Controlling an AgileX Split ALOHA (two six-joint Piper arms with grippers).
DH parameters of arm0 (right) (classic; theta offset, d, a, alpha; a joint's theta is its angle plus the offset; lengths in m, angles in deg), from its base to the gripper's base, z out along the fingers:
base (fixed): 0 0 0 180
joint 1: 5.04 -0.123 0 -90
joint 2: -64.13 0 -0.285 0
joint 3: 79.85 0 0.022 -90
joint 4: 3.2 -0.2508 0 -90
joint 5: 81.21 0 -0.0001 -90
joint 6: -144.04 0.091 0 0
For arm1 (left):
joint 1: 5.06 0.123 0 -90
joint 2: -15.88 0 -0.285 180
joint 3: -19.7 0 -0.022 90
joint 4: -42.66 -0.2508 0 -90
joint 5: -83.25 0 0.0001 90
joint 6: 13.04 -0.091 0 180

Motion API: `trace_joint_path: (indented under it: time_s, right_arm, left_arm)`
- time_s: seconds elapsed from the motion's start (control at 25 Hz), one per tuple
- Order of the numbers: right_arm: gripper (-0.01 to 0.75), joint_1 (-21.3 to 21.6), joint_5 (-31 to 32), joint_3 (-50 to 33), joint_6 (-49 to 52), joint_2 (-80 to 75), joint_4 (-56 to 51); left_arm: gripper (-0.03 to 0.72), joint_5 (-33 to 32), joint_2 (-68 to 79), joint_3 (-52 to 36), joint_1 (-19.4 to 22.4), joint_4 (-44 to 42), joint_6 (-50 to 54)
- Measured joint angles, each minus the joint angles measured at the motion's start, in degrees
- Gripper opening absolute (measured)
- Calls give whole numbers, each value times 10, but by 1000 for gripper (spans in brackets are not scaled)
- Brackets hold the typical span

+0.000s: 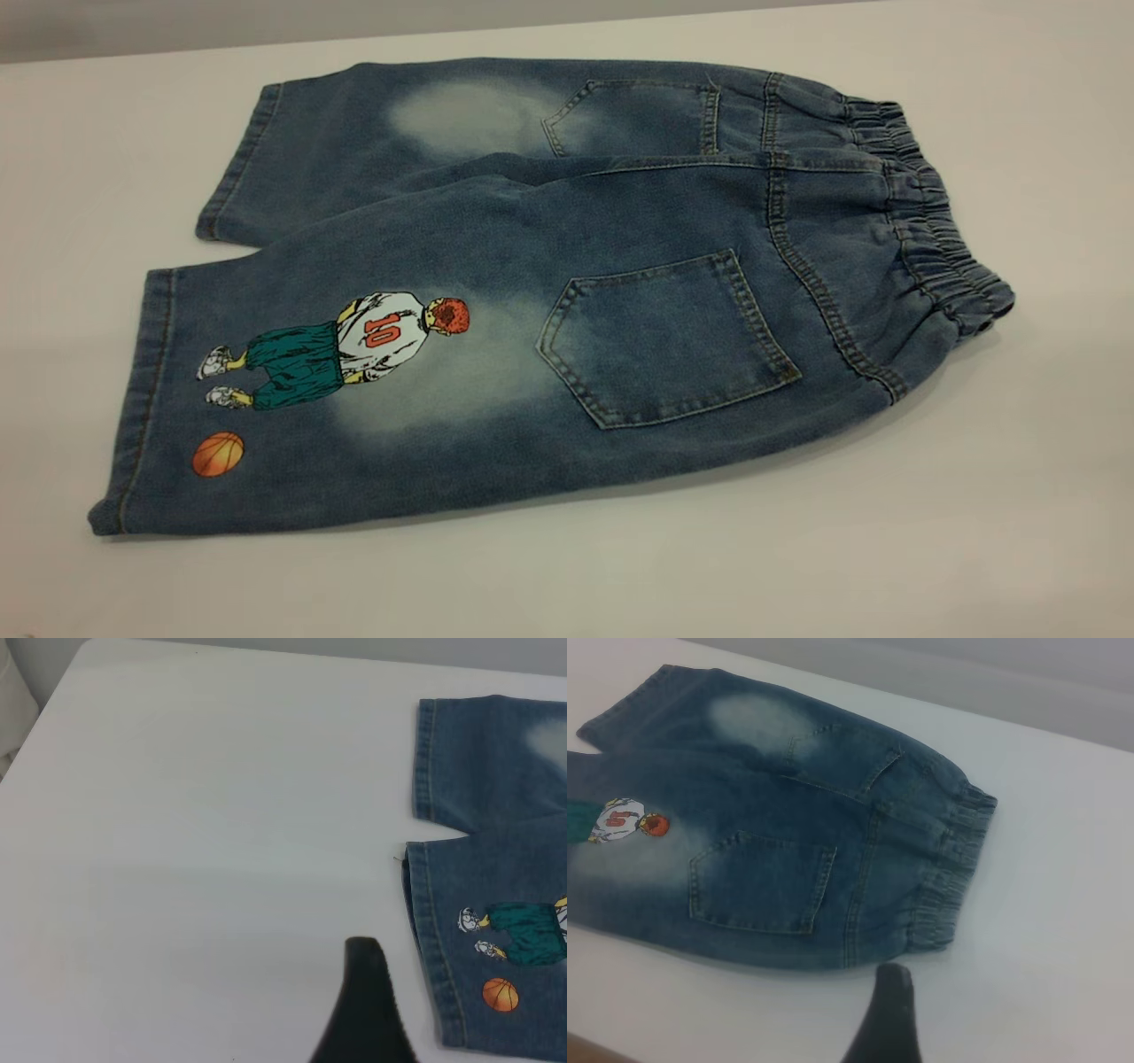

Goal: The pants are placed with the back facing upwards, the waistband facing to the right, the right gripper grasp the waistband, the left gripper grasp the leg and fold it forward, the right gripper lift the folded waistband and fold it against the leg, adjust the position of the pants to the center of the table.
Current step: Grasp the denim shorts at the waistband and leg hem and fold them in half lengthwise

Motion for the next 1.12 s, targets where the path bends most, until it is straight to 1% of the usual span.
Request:
trace_joint_path:
  time_s: [1.12]
  right_arm:
    - [572,0,0,0,0,0,-5]
  left_arm:
    - [497,1,1,-1,0,0,4]
